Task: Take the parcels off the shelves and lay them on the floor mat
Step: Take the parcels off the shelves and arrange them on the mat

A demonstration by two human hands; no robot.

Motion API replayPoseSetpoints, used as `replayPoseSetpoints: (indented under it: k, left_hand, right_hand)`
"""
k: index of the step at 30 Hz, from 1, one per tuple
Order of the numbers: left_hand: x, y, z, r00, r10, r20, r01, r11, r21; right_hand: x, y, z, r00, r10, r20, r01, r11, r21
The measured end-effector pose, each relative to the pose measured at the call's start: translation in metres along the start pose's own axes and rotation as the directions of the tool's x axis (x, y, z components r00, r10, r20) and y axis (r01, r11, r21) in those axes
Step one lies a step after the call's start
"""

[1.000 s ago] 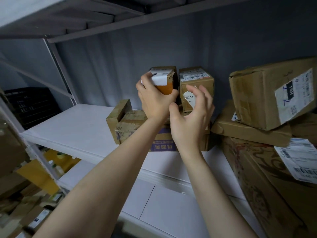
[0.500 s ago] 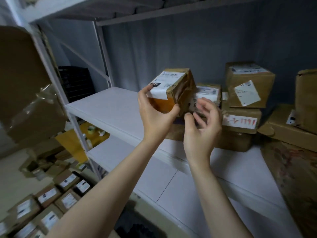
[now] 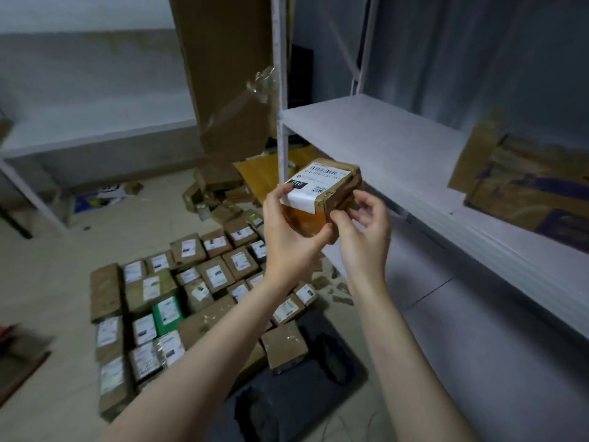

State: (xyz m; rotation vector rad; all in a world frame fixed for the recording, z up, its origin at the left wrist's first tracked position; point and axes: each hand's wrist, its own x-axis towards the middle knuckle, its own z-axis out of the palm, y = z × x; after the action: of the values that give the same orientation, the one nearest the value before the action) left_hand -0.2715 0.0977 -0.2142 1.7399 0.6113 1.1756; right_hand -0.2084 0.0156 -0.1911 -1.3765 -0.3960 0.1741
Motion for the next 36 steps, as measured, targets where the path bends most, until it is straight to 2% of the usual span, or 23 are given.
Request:
replayPoseSetpoints:
  k: [3,8,13,17,20,23,25,27,31,36]
  left_hand:
    - [-0.015,-0.034,-0.045,0.997,-0.078,-0.023,0.079,0.995,0.061]
    - [-0.052,-0.09,-0.107,0.971,-0.239,-0.008,0.237,0.958,0.159]
    - [-0.086,-0.138,-0.147,0.931,-0.364,0.025,0.348,0.907,0.239]
    - [-0.108,-0.164,-0.161,0.907,-0.415,0.076,0.378,0.878,0.293]
    - [-0.122,-0.177,-0.159,0.897,-0.427,0.114,0.378,0.874,0.305]
    - [-0.135,-0.185,-0.144,0.899,-0.408,0.159,0.343,0.882,0.322]
    - [-0.145,-0.193,-0.129,0.899,-0.393,0.194,0.313,0.886,0.343]
    - [-0.156,-0.203,-0.112,0.89,-0.399,0.218,0.303,0.878,0.37]
    - [-0.173,-0.236,-0.082,0.858,-0.432,0.277,0.294,0.856,0.425]
    - [-0.175,-0.279,-0.042,0.822,-0.419,0.386,0.134,0.801,0.584]
  right_hand:
    - [-0.029,0.024,0.031,0.986,0.132,0.106,-0.128,0.991,-0.043]
    - [-0.062,0.07,0.053,0.906,0.371,0.205,-0.343,0.925,-0.161]
    - [-0.089,0.115,0.048,0.839,0.523,0.151,-0.471,0.836,-0.281]
    - [-0.107,0.145,0.035,0.772,0.631,0.074,-0.604,0.765,-0.222]
    - [-0.12,0.169,0.026,0.676,0.734,0.069,-0.706,0.671,-0.229]
    - [-0.134,0.193,0.024,0.499,0.858,0.125,-0.823,0.514,-0.241]
    - [-0.142,0.212,0.023,0.416,0.889,0.188,-0.87,0.45,-0.203]
    - [-0.147,0.231,0.019,0.388,0.898,0.209,-0.893,0.422,-0.154]
    - [-0.144,0.273,0.006,0.356,0.925,0.137,-0.925,0.369,-0.089]
    - [-0.117,0.325,-0.011,0.244,0.955,0.17,-0.967,0.254,-0.036]
